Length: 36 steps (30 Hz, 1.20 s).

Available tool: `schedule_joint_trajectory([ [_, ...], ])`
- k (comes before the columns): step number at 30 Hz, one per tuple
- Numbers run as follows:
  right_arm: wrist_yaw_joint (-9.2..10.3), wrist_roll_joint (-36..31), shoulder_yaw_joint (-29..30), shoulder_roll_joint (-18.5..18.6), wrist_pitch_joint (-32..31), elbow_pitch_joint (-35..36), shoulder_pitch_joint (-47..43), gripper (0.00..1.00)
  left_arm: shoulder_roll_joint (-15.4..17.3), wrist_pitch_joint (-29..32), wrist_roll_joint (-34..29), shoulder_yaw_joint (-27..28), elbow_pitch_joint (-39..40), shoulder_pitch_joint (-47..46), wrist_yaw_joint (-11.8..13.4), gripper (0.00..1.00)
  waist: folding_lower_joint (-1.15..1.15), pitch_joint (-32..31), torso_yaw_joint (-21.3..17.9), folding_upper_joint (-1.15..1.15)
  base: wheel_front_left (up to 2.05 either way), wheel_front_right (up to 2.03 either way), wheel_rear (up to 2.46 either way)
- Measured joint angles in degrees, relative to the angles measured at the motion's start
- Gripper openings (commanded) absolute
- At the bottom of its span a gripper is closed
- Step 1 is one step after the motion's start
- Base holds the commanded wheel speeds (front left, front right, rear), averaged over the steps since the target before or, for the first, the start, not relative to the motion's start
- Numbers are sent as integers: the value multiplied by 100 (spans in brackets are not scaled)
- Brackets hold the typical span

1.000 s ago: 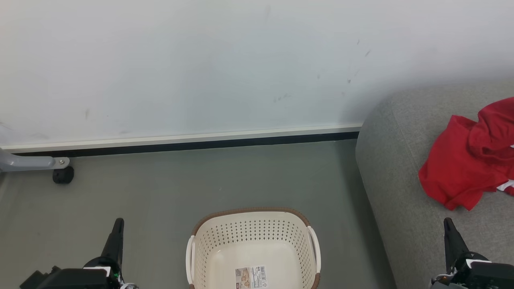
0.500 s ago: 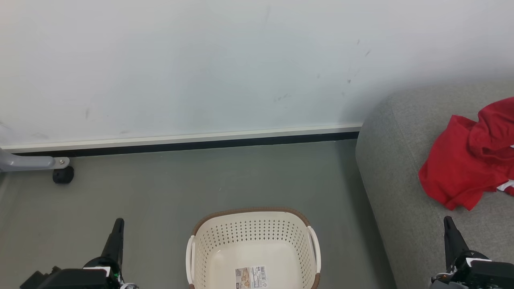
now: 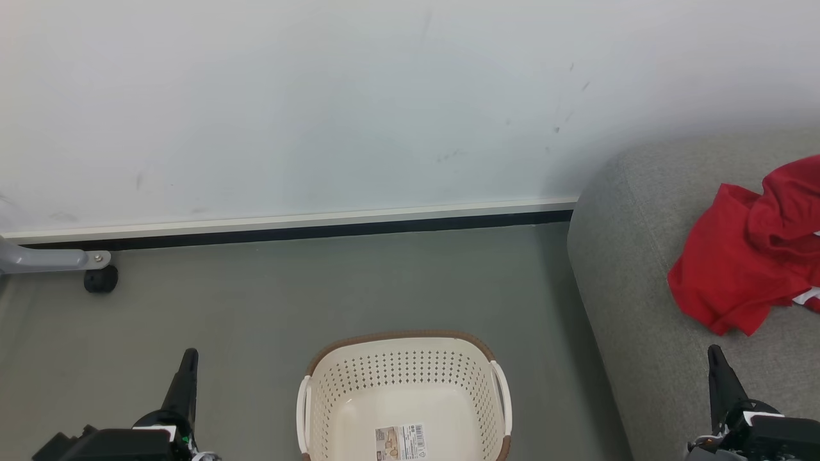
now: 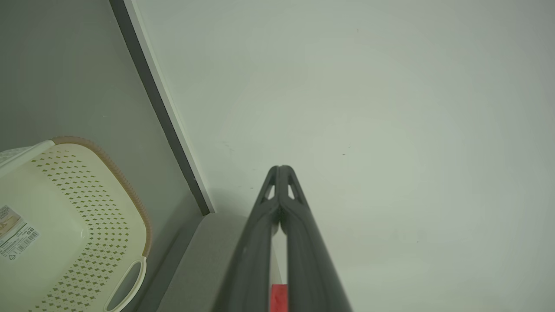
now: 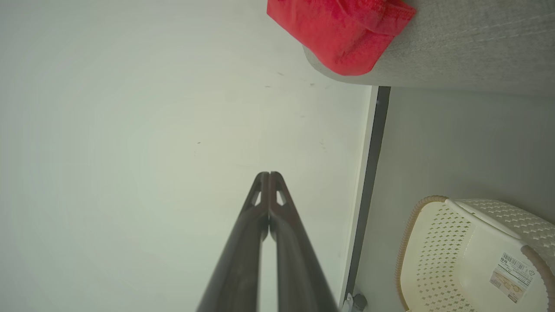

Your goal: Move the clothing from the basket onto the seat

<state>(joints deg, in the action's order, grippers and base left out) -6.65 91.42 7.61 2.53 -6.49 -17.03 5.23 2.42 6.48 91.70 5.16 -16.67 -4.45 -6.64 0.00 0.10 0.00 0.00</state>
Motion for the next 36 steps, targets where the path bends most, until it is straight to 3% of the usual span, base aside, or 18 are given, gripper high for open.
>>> schedule_joint_trajectory([
  [36,-24,1,-1,-1,0,-4,0,0,0,0,1,0,-7,-1,-43,0,0,0,0,0,0,0,0],
])
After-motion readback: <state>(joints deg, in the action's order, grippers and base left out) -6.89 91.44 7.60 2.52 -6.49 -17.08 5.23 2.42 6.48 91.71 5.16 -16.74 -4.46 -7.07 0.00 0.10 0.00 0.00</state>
